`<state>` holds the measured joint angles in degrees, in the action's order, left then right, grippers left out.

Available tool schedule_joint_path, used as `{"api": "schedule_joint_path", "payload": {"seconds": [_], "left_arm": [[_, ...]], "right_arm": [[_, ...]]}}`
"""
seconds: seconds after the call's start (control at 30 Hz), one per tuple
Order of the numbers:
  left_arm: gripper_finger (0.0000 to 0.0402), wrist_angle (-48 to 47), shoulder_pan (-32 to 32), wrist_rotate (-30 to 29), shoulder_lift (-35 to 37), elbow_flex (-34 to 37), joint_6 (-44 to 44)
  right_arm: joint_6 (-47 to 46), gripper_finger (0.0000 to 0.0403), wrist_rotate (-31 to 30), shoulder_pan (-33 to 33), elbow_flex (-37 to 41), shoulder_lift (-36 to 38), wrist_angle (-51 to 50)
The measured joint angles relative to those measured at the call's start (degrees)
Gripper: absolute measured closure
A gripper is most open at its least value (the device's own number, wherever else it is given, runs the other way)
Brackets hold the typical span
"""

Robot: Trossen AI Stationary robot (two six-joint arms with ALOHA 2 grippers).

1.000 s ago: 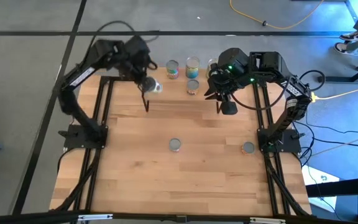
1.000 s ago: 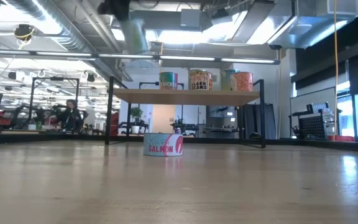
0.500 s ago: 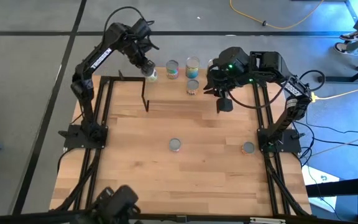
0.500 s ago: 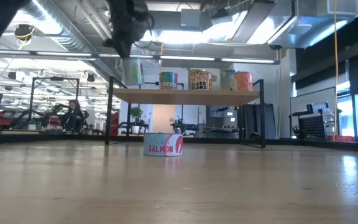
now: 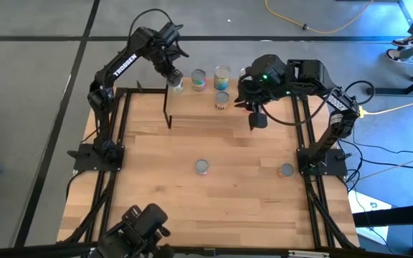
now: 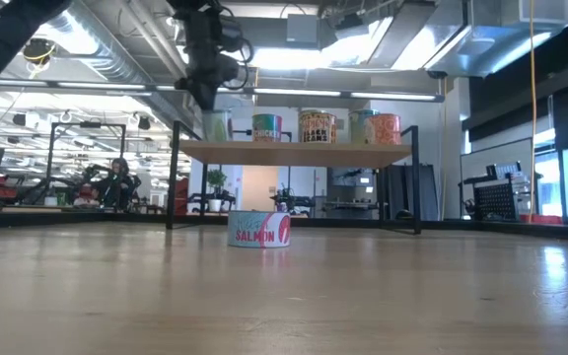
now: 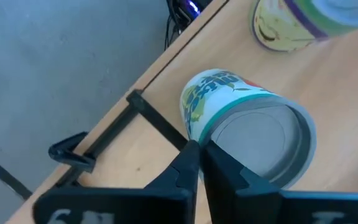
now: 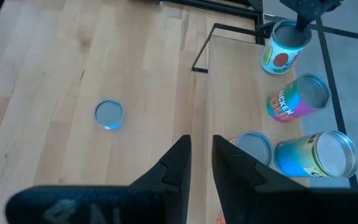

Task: Pick and place cans onto a shelf
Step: Put the canned vegetables on the shelf, then put the canned salmon on the shelf

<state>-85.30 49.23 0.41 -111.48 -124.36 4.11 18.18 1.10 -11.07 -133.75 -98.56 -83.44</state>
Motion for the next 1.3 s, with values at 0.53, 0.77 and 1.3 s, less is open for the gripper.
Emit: {"api": "schedule_joint_path", "payload": {"seconds": [0.53, 0.77, 1.3], "left_arm": [[0.0355, 2.1, 0.0, -3.3, 0.0, 0.0, -0.6], [0.0355, 1.9, -1.1, -2.5, 2.5, 0.0, -0.7], [0.0354, 1.1, -22.2, 10.0, 16.2, -0.1, 7.7]], "right_arm": [[0.1, 0.0336, 0.0, 0.0, 0.0, 0.0, -0.1], [0.2, 0.0336, -0.2, 0.0, 0.0, 0.0, -0.1], [-0.4, 0.0336, 0.0, -0.2, 0.1, 3.0, -6.3]]}}
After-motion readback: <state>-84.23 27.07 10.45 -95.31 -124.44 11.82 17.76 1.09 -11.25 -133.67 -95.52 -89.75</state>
